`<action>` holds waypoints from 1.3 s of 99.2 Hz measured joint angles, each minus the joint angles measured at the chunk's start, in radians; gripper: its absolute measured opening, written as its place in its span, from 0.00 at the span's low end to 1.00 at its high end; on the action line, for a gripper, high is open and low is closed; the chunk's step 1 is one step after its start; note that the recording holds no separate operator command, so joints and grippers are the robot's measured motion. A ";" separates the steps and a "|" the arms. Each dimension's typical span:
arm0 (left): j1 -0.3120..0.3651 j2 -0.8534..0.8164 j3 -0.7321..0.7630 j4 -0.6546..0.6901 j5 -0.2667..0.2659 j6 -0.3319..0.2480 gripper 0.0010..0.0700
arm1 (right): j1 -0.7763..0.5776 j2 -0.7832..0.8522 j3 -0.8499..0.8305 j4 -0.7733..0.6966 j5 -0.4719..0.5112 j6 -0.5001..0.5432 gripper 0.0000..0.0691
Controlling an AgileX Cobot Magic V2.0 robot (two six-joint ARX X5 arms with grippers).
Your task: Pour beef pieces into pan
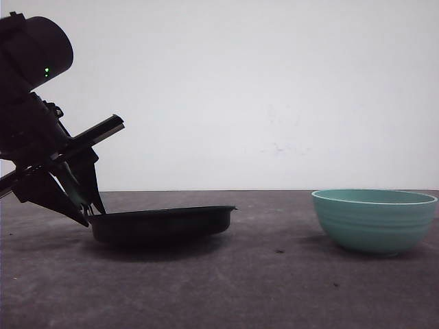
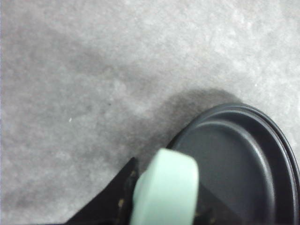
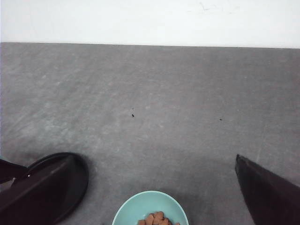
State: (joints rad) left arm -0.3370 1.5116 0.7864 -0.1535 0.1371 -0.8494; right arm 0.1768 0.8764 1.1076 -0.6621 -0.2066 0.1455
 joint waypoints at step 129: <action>-0.091 -0.224 0.018 -0.003 0.147 0.079 0.07 | -0.029 0.710 0.001 -0.048 0.102 0.043 0.69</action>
State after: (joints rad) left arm -0.4282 1.2881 0.8043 -0.1562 0.2844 -0.7700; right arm 0.1482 1.5864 1.1084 -0.7101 -0.1043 0.1886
